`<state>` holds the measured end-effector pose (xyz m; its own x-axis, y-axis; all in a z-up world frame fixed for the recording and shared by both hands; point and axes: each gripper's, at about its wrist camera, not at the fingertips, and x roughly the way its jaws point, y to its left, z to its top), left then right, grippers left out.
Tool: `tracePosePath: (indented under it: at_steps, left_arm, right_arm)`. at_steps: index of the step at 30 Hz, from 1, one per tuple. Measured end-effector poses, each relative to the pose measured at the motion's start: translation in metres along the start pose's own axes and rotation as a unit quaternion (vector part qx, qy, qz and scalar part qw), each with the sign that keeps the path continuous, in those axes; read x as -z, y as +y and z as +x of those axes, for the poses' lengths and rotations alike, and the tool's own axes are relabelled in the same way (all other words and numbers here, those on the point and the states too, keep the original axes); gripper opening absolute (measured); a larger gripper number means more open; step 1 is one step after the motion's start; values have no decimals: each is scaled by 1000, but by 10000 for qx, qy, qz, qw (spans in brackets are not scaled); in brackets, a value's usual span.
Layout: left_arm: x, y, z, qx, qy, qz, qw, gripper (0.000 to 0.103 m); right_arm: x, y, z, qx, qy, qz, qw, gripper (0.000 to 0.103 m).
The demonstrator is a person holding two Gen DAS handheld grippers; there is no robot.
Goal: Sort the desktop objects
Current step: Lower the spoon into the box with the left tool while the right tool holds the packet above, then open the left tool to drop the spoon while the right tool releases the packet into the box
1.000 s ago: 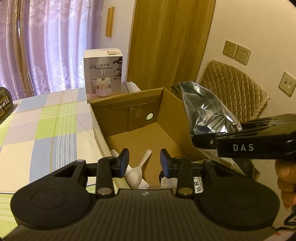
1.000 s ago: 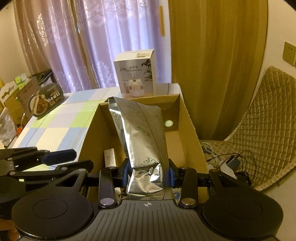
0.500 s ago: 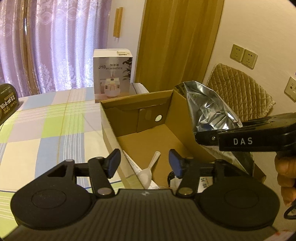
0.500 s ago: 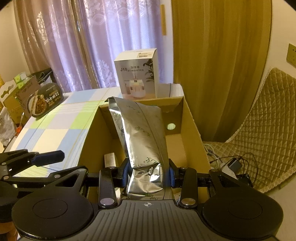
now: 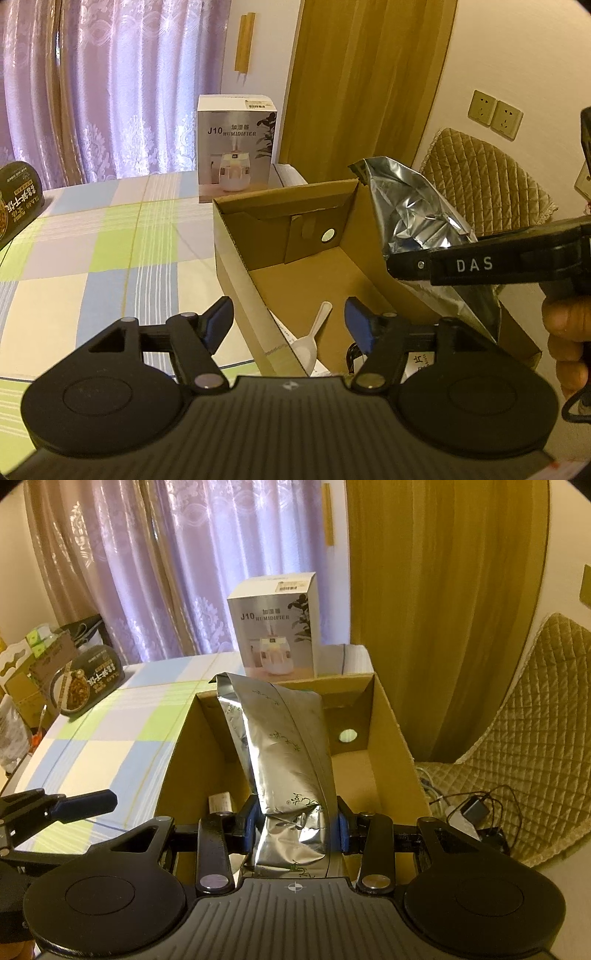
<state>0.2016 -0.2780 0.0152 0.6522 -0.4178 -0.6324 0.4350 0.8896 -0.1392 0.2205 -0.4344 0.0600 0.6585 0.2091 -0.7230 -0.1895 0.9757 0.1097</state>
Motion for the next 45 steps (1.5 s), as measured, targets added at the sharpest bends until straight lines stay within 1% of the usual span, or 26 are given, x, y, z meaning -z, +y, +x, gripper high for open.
tracePosePath:
  at_steps: [7,23,32,40,42,43,44,45]
  left_arm:
    - [3,6,2,-27,8,-85,10000,65]
    - [3,20,-1,-105,-46,-293,9995,67]
    - [4,22,-2,-128,-40,-362,9993,68]
    - [5,22,-2,-127,-36,-364,9992,68]
    - [5,22,-2,-130,-38,-368,9992,69]
    - [5,22,-3,-134,-38,-370,9992,69]
    - [5,22,-3,-134,-37,-371,9992,70]
    - [5,22,-3,-134,-34,-371,9992,70]
  right_arm:
    - [-4,6,8,-14,-5,10,10000,37]
    - [-9,14,18,56,-25,-77,10000,37]
    - [-17,16,11,32,-233,-102,9997,37]
    - [-7,11,8,55,-137,-67,9999,38]
    - [-3,6,6,55,-121,-3,9999,39]
    - [-2,5,4,59,-120,31,9999,45]
    - [0,3,2,68,-128,64,9999,57]
    - [0,1,0,75,-148,88,9998,62]
